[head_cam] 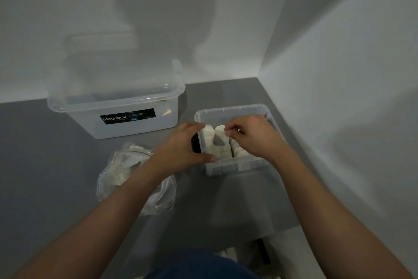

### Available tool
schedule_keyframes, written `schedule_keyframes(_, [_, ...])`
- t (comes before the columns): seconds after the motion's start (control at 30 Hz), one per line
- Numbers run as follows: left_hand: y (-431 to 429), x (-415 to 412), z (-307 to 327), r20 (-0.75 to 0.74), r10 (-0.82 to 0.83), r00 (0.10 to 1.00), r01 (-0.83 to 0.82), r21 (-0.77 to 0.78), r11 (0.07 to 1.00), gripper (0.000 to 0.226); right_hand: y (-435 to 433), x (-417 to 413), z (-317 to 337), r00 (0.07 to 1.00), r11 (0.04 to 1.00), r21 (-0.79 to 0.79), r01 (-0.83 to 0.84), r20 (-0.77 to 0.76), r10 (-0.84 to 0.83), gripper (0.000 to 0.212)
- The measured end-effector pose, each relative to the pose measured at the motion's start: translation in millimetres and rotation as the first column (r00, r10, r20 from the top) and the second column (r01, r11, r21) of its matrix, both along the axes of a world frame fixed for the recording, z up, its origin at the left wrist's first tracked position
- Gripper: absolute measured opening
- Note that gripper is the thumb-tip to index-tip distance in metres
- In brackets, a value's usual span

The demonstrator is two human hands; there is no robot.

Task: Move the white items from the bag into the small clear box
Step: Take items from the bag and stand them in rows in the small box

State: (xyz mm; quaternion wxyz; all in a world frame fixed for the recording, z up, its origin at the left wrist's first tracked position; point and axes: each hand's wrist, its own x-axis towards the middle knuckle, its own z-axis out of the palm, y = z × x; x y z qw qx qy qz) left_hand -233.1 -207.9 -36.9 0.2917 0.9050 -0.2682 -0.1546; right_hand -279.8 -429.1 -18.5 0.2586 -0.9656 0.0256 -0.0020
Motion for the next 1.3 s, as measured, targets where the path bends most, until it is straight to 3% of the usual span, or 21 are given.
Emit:
schedule_keyframes(0.1, [1,-1,-11,-0.003,-0.034,0.999,0.034,0.083,0.996,0.098,-4,6,-14,0.998,0.999,0.038,0.0,-0.058,0.002,0.012])
schedule_keyframes(0.5, [0,-3,-15,0.018,-0.002,1.0,0.001,0.08,0.997,0.102,9,31,-44,0.917,0.981,-0.045,-0.187,-0.366,0.158,0.012])
schedule_keyframes(0.77, [1,-3,-17,0.038,-0.021,0.999,0.018,0.073,0.997,0.101,12,39,-53,0.911,0.969,-0.151,-0.198,-0.393,0.125,0.015])
schedule_keyframes(0.9, [10,-4,-18,0.051,-0.037,0.998,0.036,0.029,0.999,0.091,4,24,-31,0.975,0.994,-0.106,-0.024,-0.224,0.0,0.016])
schedule_keyframes(1.07, [68,-6,-26,0.2,0.121,0.972,-0.092,-0.146,0.985,0.044,32,-30,-8,0.948,0.937,0.23,0.261,0.122,-0.294,0.014])
schedule_keyframes(1.17, [116,-6,-43,0.283,0.238,0.929,-0.194,-0.176,0.965,0.029,77,-53,-14,0.904,0.898,0.363,0.248,0.246,-0.349,0.016])
schedule_keyframes(1.3, [168,-7,-66,0.398,0.284,0.872,-0.25,-0.134,0.959,0.025,144,-65,-37,0.926,0.927,0.362,0.103,0.304,-0.222,0.018])
